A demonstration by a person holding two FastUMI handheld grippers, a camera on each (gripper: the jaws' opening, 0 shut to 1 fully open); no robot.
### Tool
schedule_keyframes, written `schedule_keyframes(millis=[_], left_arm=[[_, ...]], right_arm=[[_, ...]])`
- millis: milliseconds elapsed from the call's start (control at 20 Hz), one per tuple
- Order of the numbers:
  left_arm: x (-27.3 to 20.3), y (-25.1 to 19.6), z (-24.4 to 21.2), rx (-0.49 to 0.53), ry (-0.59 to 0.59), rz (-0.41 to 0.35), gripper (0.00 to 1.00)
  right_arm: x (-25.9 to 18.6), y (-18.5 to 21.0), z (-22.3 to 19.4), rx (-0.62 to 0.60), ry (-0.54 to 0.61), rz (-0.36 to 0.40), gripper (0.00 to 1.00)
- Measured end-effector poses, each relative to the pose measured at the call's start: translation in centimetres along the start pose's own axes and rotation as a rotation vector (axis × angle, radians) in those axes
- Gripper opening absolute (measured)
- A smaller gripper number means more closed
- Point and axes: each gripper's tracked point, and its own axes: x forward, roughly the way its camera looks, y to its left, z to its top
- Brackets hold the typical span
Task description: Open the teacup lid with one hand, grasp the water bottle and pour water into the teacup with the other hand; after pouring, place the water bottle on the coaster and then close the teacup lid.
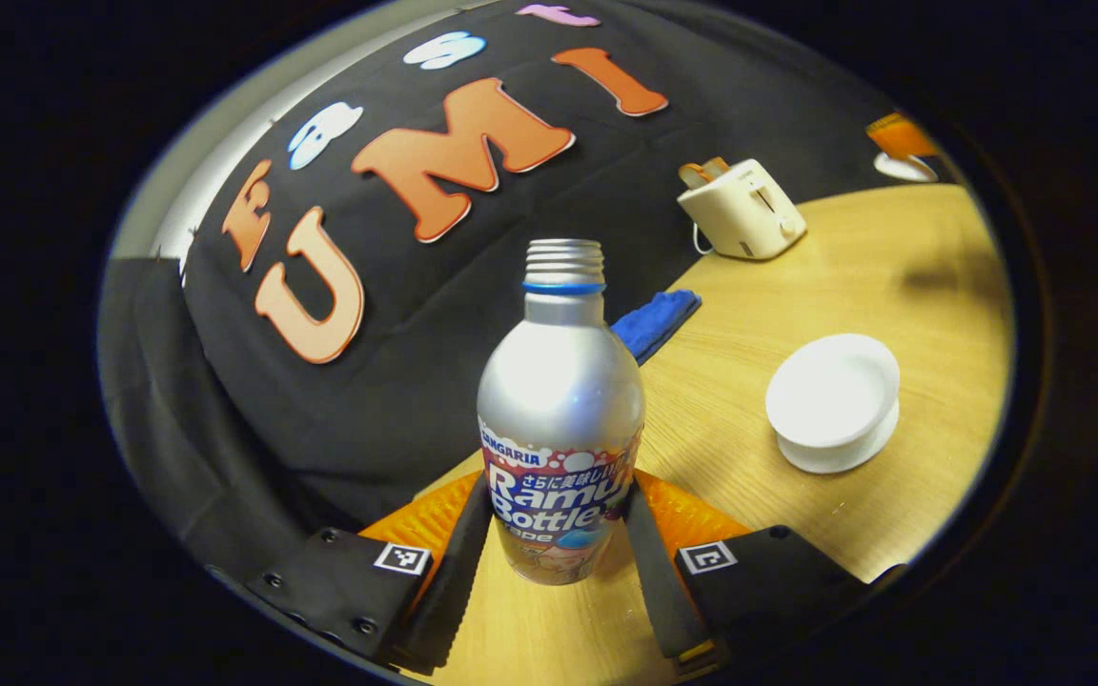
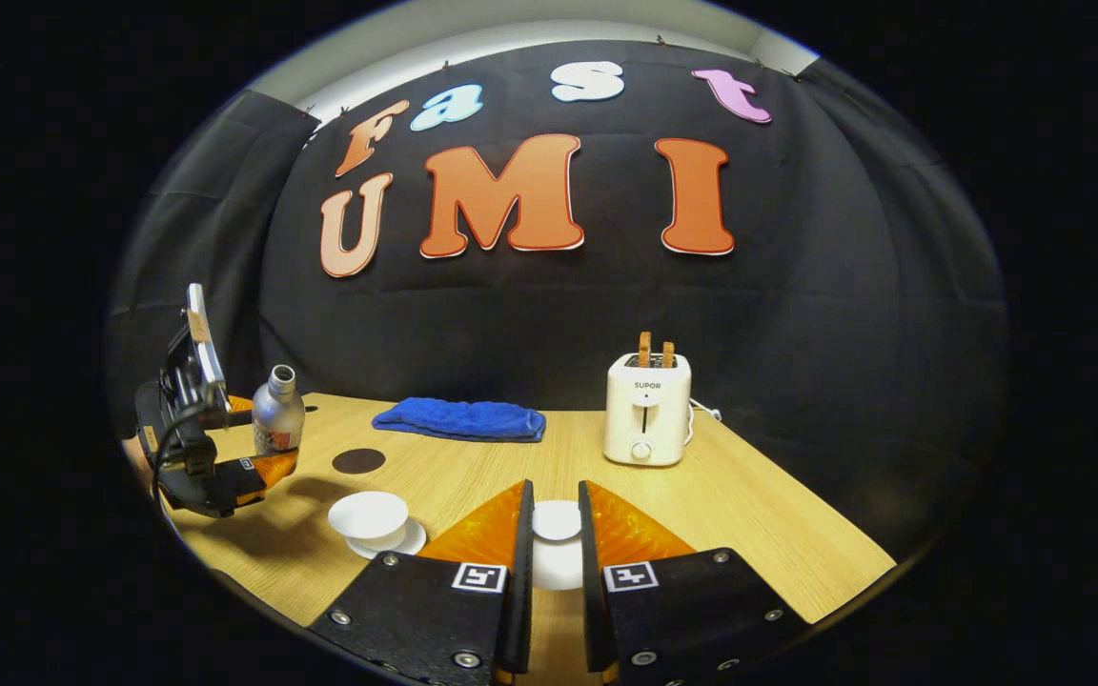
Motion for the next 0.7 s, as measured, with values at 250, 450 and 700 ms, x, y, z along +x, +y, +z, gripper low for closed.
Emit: schedule_keyframes(millis=[250,450,700], left_arm=[[0.4,0.4,0.1,0.197,0.005,-0.011,0.80],[0.6,0.3,-0.8,0.417,0.016,-0.023,0.80],[1.0,0.4,-1.1,0.651,0.015,-0.017,0.80]], right_arm=[[-1.2,-1.6,0.2,0.010,-0.012,-0.015,0.23],[-1.5,-2.4,-0.1,0.014,-0.011,-0.024,0.23],[-2.1,-3.0,-0.4,0.018,-0.014,-0.034,0.23]])
